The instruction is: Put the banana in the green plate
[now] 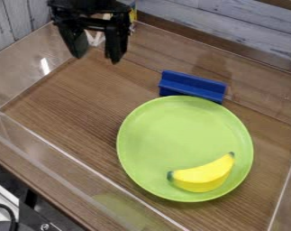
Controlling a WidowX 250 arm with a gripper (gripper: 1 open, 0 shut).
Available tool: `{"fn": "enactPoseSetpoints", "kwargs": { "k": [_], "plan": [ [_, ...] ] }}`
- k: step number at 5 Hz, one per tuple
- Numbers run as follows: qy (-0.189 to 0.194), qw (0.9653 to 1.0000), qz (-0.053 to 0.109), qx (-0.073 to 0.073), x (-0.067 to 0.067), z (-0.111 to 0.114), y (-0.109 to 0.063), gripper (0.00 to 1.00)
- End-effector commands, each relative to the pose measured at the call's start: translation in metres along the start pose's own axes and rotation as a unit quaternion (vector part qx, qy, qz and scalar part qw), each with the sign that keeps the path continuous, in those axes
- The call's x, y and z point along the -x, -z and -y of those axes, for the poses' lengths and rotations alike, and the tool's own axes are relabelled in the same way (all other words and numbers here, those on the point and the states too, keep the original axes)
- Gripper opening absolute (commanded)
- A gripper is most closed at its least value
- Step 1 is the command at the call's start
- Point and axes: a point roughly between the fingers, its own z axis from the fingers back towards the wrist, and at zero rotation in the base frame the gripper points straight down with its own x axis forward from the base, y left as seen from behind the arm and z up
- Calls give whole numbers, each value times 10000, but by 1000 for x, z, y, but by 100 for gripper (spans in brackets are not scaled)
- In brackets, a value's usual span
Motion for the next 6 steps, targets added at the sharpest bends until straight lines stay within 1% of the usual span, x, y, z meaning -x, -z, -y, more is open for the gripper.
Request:
{"fn": "enactPoseSetpoints", "kwargs": {
  "k": [1,3,6],
  "plan": [
    [80,10000,46,21,-5,4,3,100],
    [232,9997,-32,40,-12,8,15,100],
    [381,9992,-46,61,-29,10,26,100]
  ]
}}
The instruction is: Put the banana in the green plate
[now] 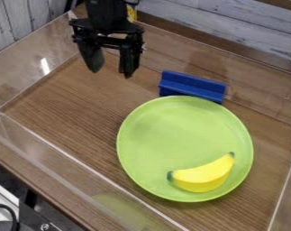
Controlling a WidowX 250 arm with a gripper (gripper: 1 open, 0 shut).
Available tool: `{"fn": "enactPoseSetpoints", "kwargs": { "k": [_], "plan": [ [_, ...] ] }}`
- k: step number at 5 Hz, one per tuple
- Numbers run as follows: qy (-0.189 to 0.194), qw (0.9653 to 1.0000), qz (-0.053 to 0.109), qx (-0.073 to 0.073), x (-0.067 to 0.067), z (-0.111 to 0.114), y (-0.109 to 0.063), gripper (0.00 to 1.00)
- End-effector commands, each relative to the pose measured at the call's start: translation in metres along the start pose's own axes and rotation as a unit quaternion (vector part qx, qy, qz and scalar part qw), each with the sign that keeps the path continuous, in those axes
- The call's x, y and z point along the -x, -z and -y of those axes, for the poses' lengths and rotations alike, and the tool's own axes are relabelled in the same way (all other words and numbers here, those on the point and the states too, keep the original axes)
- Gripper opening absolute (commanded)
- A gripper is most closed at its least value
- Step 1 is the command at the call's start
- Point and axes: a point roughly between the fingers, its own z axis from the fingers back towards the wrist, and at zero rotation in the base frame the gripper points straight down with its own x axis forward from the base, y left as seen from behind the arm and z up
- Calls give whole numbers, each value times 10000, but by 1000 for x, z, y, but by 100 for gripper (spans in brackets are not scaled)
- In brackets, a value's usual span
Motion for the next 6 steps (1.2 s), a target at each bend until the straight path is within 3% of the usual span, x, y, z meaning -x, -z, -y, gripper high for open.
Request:
{"fn": "enactPoseSetpoints", "kwargs": {
  "k": [1,3,6],
  "plan": [
    [129,9997,199,-15,-12,3,-7,100],
    [142,9998,172,13,-18,3,-3,100],
    [672,9975,-201,-21,-7,19,13,100]
  ]
}}
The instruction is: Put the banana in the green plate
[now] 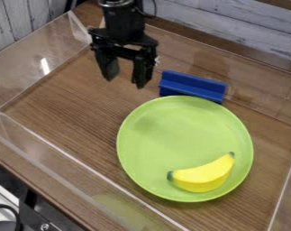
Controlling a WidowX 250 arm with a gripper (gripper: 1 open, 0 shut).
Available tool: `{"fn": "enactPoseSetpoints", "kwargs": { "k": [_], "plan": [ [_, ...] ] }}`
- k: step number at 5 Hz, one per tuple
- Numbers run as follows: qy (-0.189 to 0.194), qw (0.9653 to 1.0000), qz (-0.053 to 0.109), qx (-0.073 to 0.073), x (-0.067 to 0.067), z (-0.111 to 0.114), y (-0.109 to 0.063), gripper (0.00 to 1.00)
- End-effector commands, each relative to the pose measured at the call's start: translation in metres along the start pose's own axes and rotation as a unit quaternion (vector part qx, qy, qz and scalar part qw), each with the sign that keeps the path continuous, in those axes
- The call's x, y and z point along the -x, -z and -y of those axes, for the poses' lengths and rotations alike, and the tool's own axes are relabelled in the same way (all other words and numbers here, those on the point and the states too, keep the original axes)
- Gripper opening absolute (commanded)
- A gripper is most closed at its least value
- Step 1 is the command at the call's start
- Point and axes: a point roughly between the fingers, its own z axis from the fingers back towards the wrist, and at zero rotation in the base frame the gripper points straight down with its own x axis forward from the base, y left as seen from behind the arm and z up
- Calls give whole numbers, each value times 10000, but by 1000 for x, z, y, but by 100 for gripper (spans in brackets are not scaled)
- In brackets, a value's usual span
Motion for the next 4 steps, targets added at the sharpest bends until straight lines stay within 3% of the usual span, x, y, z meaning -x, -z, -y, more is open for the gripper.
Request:
{"fn": "enactPoseSetpoints", "kwargs": {
  "k": [1,3,4],
  "plan": [
    [394,9992,-23,-38,3,10,-1,100],
    [1029,9944,-229,-43,10,27,8,100],
    [1469,9886,-315,-57,14,38,11,100]
  ]
}}
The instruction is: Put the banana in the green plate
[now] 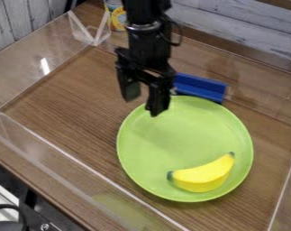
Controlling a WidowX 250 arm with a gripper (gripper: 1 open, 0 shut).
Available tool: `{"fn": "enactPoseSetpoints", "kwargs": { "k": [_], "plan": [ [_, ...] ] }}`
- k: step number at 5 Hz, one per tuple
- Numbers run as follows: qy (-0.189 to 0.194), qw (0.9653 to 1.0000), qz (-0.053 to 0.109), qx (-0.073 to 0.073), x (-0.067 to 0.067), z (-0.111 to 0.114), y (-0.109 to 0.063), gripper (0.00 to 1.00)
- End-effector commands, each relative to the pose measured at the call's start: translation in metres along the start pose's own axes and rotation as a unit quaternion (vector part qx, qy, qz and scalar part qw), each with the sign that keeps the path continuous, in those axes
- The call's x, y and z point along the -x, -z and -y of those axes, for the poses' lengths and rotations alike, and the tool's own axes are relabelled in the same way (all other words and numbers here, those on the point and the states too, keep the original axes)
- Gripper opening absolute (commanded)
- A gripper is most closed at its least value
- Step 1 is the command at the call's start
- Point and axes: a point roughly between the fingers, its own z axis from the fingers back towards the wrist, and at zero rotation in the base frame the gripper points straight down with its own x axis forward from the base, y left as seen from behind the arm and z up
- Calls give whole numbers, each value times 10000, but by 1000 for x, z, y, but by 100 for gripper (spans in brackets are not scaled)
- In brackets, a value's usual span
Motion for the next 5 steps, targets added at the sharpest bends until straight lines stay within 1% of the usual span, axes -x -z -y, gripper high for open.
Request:
{"fn": "enactPoseSetpoints", "kwargs": {
  "k": [1,2,3,5],
  "plan": [
    [942,9953,110,-217,3,25,-7,100],
    [1682,9850,77,-364,1,53,-2,100],
    [1906,9805,85,-465,0,71,1,100],
    [2213,9737,101,-534,-2,82,14,100]
  ]
}}
